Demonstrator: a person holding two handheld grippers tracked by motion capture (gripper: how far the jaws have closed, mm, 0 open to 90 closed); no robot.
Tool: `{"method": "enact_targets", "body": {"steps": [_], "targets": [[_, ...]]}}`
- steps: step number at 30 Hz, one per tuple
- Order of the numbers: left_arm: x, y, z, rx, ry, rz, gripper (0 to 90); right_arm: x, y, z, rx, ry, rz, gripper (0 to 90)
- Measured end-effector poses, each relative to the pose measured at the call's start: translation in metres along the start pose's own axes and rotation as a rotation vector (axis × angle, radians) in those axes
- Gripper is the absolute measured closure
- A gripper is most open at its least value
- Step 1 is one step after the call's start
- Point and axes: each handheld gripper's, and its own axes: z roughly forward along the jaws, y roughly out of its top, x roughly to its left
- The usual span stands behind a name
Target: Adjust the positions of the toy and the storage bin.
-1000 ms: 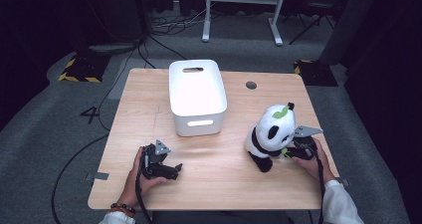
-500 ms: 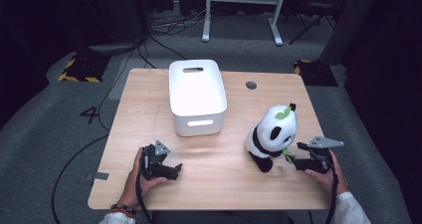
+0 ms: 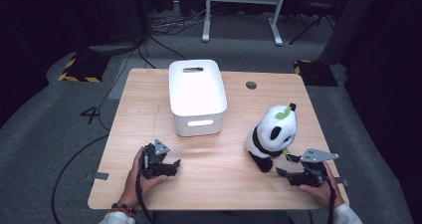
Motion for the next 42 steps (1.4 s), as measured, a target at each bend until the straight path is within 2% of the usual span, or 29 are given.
{"method": "enact_targets", "body": {"steps": [3,5,8,10,12,14,16,21,25,28,31,33,35,39,42], "targets": [[-0.003,0.003,-0.008,-0.043,0.009,-0.004,16.6,0.011,0.004,0.011,0.017,0.012,-0.029,30.2],[-0.002,0.006,-0.014,-0.063,0.015,-0.011,16.2,0.015,0.005,0.016,0.024,0.034,-0.028,29.2],[0.003,0.011,-0.02,-0.096,0.008,-0.043,16.2,0.022,0.007,0.026,0.037,0.05,-0.029,27.7],[0.005,0.015,-0.025,-0.123,0.003,-0.055,16.2,0.024,0.008,0.029,0.037,0.051,-0.036,27.5],[0.004,0.022,-0.028,-0.144,0.019,-0.067,16.0,0.026,0.01,0.032,0.033,0.038,-0.038,28.1],[0.004,0.028,-0.031,-0.156,0.028,-0.07,16.1,0.025,0.011,0.035,0.031,0.025,-0.036,30.8],[0.004,0.035,-0.035,-0.192,0.023,-0.077,16.0,0.023,0.012,0.038,0.027,0.011,-0.028,34.7],[0.006,0.048,-0.042,-0.271,0.005,-0.131,16.7,0.017,0.012,0.039,0.027,0.026,-0.023,44.0],[0.005,0.064,-0.049,-0.294,0.008,-0.118,16.2,0.015,0.012,0.04,0.029,0.036,-0.03,46.6],[0.005,0.074,-0.057,-0.331,0.006,-0.137,16.1,0.014,0.011,0.041,0.026,0.044,-0.027,48.5],[0.007,0.086,-0.061,-0.345,0.012,-0.157,16.1,0.012,0.011,0.041,0.027,0.054,-0.028,49.8],[0.009,0.096,-0.062,-0.351,0.029,-0.139,16.1,0.011,0.01,0.041,0.027,0.057,-0.033,50.6],[0.014,0.104,-0.059,-0.346,0.045,-0.138,16.3,0.011,0.01,0.041,0.027,0.058,-0.029,51.6],[0.027,0.117,-0.053,-0.341,0.024,-0.178,18.0,0.011,0.009,0.041,0.029,0.058,-0.032,53.9],[0.031,0.127,-0.049,-0.337,0.058,-0.171,18.9,0.01,0.009,0.04,0.032,0.061,-0.029,55.1]]}}
